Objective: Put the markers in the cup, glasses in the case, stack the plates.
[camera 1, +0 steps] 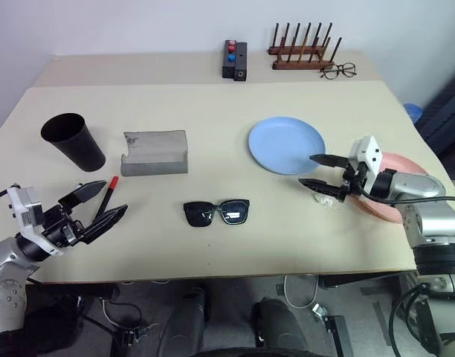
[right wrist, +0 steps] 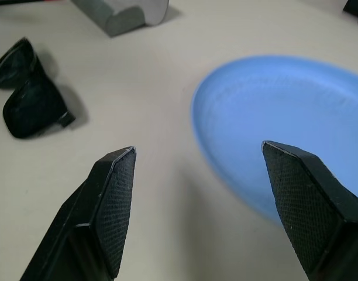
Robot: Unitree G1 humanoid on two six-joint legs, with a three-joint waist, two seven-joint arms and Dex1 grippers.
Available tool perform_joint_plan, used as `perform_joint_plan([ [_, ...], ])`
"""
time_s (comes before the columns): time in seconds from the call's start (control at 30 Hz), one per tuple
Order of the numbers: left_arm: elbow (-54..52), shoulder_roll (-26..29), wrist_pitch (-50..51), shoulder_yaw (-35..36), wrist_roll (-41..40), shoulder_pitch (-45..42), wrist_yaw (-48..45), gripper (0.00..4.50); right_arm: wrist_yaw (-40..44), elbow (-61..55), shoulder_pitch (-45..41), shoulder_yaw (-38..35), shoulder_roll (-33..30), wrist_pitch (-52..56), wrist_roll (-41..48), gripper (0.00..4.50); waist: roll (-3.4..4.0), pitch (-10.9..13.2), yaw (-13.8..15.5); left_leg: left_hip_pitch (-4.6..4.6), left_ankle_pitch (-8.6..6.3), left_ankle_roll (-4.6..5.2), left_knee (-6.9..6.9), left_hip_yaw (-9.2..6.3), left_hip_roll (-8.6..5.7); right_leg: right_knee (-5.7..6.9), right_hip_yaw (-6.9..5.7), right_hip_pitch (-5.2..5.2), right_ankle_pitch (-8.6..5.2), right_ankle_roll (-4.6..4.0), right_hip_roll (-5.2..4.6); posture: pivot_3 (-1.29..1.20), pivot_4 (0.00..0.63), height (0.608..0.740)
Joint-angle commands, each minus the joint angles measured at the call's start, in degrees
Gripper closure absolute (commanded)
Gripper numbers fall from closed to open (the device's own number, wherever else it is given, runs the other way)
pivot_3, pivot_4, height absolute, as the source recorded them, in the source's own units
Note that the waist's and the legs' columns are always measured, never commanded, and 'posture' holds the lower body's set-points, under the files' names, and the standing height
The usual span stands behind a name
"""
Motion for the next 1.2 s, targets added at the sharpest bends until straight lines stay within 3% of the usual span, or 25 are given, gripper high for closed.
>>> perform_joint_plan([
  [0.03,-0.1,0.4,-0.6,-1.1,0.4,-2.0,0.4,0.0,-0.8,-1.7,-1.0,-1.3,0.2,-2.2,-0.1,1.0,0.0,0.0,-0.1,0.0,0.0,0.0,0.0,0.0,0.0,0.0,0.0,0.0,0.0,0.0,0.0,0.0,0.15,0.735],
  [0.53,5.7,2.2,-4.0,-1.0,4.3,-7.3,2.3,0.0,-4.0,-3.2,-2.9,0.7,3.7,-5.8,-1.7,1.0,0.0,0.0,-0.2,0.01,0.02,0.01,-0.02,0.0,0.0,0.02,-0.06,0.0,0.12,0.21,0.07,0.0,0.15,0.735],
  [0.77,10.2,5.2,-2.5,-1.7,5.9,-10.1,2.9,0.0,-6.3,-10.0,-3.6,1.5,6.3,-1.8,0.5,1.0,0.0,0.0,-0.2,0.01,0.02,0.01,-0.02,-0.03,0.01,0.04,-0.05,-0.04,0.12,0.21,0.07,0.0,0.15,0.735],
  [1.0,5.5,5.0,0.1,-2.3,6.8,-8.1,7.5,0.0,-6.2,-9.9,-5.5,2.3,7.9,-2.5,0.2,1.0,0.0,0.0,-0.2,0.0,0.01,0.01,-0.03,-0.03,-0.02,0.03,-0.04,-0.05,0.13,0.22,0.04,0.0,0.15,0.735],
  [1.13,0.1,5.8,5.0,-1.5,8.3,-3.5,14.0,0.0,-5.7,-10.7,-6.4,2.6,8.8,-2.7,1.0,1.0,0.0,0.0,-0.4,-0.01,0.01,0.01,-0.06,-0.03,-0.01,0.03,-0.02,-0.05,0.13,0.22,0.03,0.0,0.15,0.735],
  [1.2,-2.8,8.2,15.9,1.4,4.1,-1.3,18.2,0.0,-4.5,-11.3,-6.9,2.8,8.9,-1.9,2.0,1.0,0.0,0.0,-0.4,-0.01,0.01,0.01,-0.06,-0.03,0.0,0.07,-0.02,-0.07,0.13,0.22,0.04,0.0,0.15,0.735],
])
